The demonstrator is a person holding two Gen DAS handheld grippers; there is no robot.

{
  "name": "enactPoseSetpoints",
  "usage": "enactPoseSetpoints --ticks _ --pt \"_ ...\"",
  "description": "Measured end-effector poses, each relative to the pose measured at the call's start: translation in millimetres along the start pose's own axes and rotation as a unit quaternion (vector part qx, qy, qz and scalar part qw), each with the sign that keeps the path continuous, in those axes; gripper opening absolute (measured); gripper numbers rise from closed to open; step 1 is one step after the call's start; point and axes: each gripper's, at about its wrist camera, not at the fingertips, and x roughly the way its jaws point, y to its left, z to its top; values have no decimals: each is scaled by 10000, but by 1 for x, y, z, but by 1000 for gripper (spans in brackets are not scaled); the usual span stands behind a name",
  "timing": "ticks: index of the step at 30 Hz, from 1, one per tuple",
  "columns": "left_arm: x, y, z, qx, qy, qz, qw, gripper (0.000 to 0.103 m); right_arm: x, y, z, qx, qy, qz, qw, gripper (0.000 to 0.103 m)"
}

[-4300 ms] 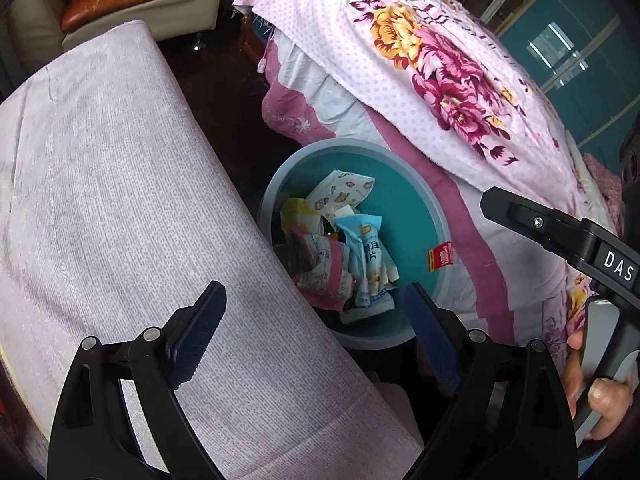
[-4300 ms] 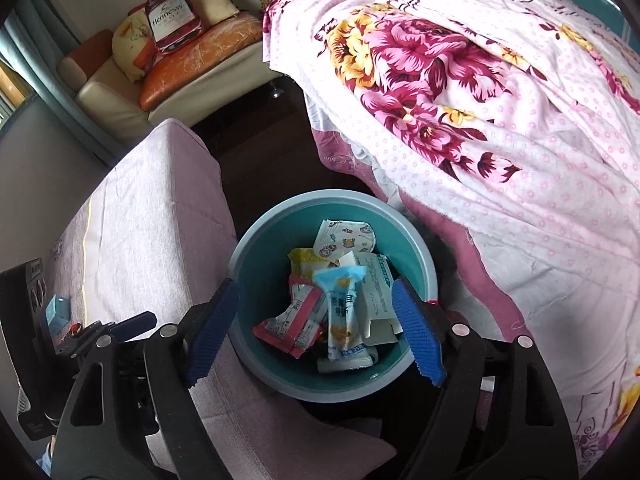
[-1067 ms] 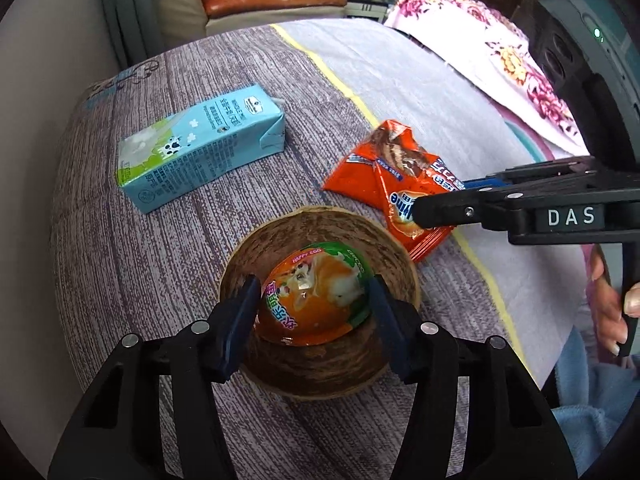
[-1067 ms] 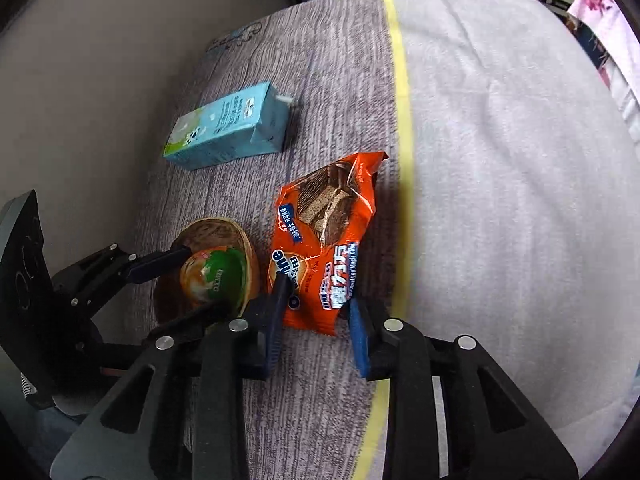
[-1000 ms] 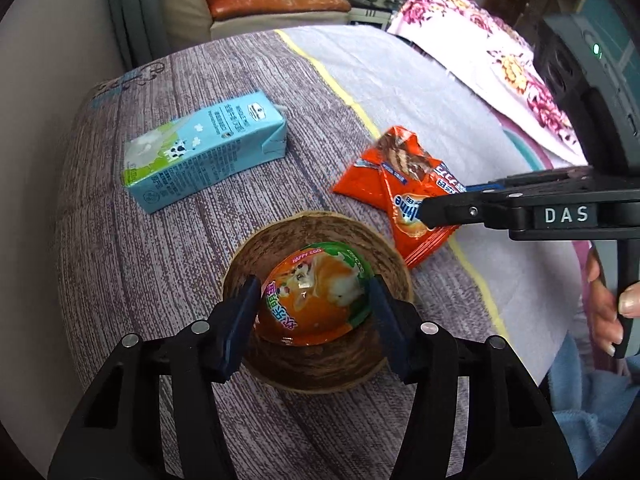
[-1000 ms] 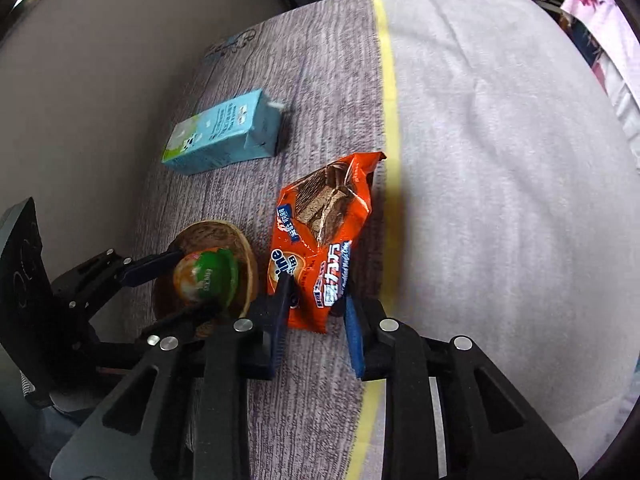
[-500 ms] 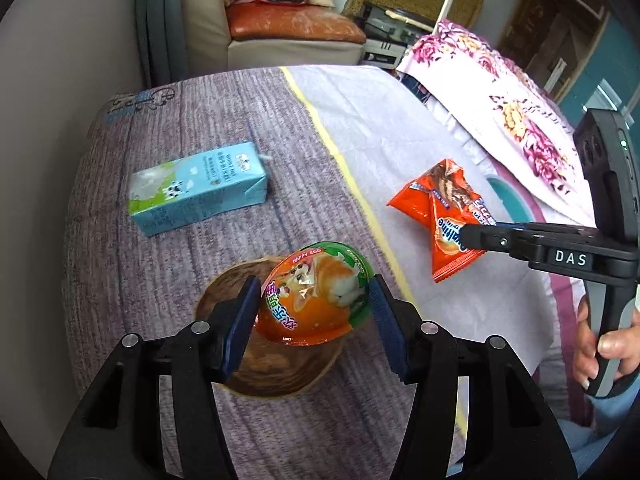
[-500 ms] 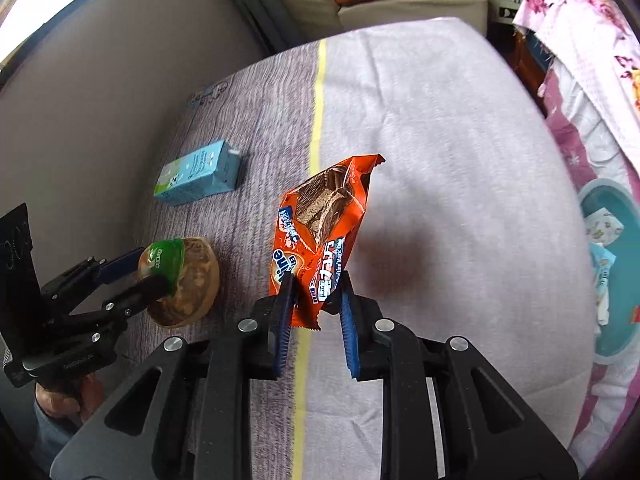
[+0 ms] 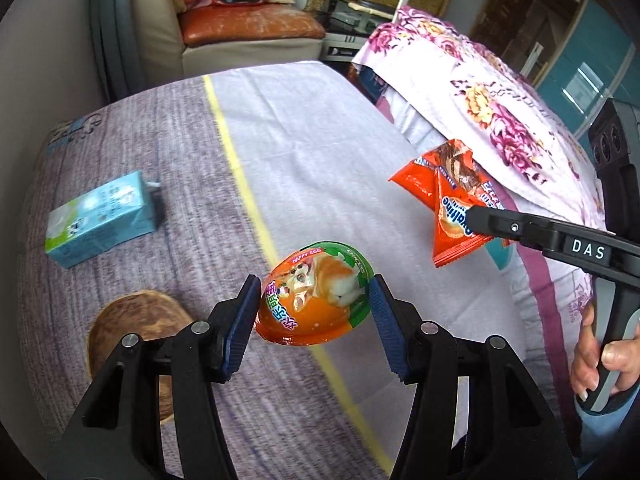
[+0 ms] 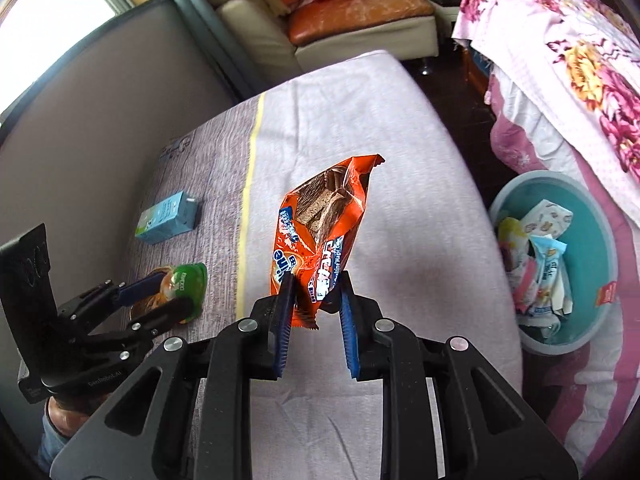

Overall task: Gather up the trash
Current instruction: 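Carry cup and Ovaltine pack over the wastebasket and open both grippers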

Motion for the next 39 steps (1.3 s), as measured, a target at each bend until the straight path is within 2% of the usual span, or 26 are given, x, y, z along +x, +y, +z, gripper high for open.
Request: enactPoseSetpoints --ticks 16,27,33,39 --pt "38 -95 32 546 149 -328 9979 57 -44 -79 4 570 -504 -167 9970 21" --pt "78 -186 54 1153 357 -636 9907 57 -84 -167 -2 1219 -886 -527 9872 21" --pt "104 -225 61 1413 545 -689 9861 57 -94 -207 -8 1521 -928 -619 9821 21" --pt "123 -246 66 1517 677 -682 9837 57 -93 -230 -11 1693 -892 -622 9795 21"
